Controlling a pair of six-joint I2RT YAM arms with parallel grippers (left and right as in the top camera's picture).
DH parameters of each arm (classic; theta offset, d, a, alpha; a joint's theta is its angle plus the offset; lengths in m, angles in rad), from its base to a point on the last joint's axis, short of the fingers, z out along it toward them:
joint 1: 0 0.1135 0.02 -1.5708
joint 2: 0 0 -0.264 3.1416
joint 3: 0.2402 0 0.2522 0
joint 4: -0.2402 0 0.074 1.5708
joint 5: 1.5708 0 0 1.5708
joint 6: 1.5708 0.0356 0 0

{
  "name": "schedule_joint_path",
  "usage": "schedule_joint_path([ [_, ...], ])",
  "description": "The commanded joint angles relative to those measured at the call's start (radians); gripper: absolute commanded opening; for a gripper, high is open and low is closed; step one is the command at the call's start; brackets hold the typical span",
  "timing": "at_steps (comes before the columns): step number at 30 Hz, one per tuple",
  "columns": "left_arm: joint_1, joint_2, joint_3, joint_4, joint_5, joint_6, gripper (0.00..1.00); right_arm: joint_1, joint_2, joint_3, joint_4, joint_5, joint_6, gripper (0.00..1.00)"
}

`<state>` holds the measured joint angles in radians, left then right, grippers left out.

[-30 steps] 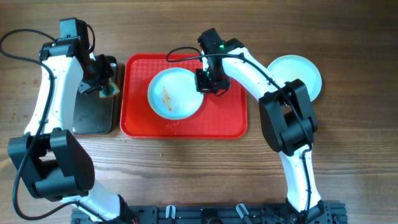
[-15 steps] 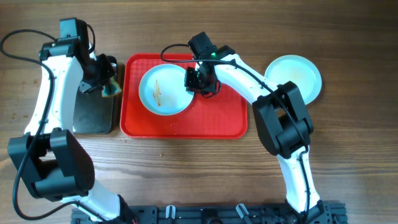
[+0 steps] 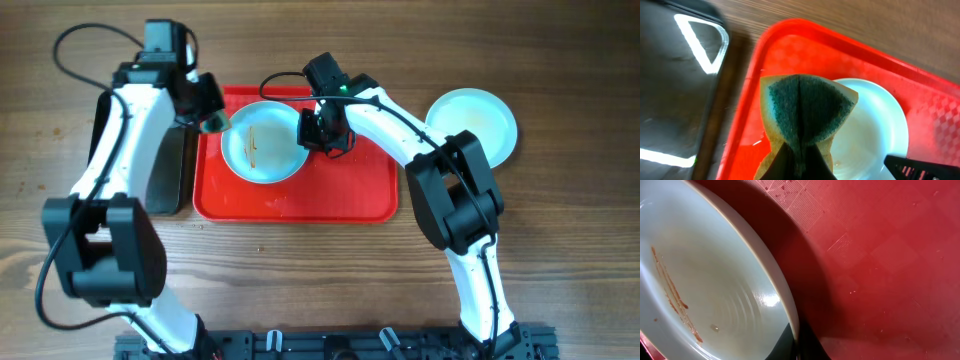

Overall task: Clean dirty plates on tray and stack at the side
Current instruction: 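Scrub the held plate with the sponge in the left gripper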

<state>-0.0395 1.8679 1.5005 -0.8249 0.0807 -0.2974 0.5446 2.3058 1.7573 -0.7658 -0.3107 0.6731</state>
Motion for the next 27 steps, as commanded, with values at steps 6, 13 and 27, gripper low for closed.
schedule_joint_path([
  [6,-0.094,0.169,-0.015,0.059,0.02,0.164,0.04,0.003,0.027,-0.018,-0.005,0.026,-0.005,0.04],
  [13,-0.094,0.217,-0.015,0.046,0.069,0.193,0.04,0.003,0.027,-0.018,-0.005,0.026,-0.016,0.04],
  [27,-0.093,0.218,-0.015,-0.042,0.316,0.211,0.04,0.003,0.027,-0.018,-0.002,0.026,-0.019,0.04],
])
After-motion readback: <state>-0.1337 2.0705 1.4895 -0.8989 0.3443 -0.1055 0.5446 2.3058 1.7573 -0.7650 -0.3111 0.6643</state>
